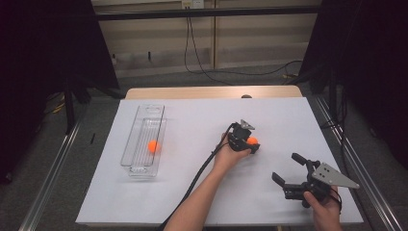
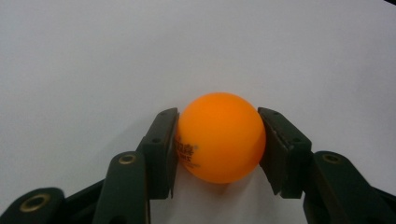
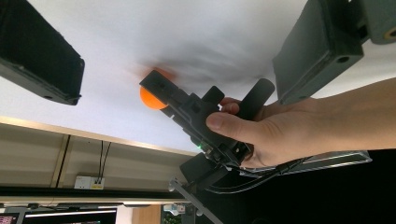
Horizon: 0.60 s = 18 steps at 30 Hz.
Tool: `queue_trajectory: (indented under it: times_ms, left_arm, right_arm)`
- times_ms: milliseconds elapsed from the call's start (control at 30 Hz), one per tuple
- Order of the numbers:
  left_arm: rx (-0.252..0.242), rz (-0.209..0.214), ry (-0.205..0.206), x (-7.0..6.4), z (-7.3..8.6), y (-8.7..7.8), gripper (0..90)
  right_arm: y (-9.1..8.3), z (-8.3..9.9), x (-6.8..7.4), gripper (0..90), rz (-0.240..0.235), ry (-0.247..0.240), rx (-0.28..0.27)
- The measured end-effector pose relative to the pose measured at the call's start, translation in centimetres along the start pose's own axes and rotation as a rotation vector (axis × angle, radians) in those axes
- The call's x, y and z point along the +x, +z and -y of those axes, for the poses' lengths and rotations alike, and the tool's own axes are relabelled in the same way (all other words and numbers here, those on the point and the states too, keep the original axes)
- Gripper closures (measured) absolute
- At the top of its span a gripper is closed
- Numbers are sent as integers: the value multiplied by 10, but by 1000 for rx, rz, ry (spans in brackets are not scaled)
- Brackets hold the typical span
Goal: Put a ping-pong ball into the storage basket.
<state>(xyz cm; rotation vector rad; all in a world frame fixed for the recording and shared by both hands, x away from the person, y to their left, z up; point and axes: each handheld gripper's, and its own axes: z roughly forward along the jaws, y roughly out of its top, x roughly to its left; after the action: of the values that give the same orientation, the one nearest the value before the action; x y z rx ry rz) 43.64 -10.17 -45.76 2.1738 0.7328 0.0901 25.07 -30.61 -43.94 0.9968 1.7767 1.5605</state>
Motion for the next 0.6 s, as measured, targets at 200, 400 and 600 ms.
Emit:
queue_trajectory:
  times_ms: [200, 400, 600]
  left_arm:
    - [4, 24, 16, 1, 2, -8, 508]
    - [7, 45, 32, 1, 5, -21, 509]
    - [9, 67, 41, 0, 10, -29, 509]
  right_arm:
    - [0, 0, 0, 16, 1, -2, 2]
    - [0, 0, 0, 16, 1, -1, 2]
    - [1, 0, 0, 16, 2, -2, 2]
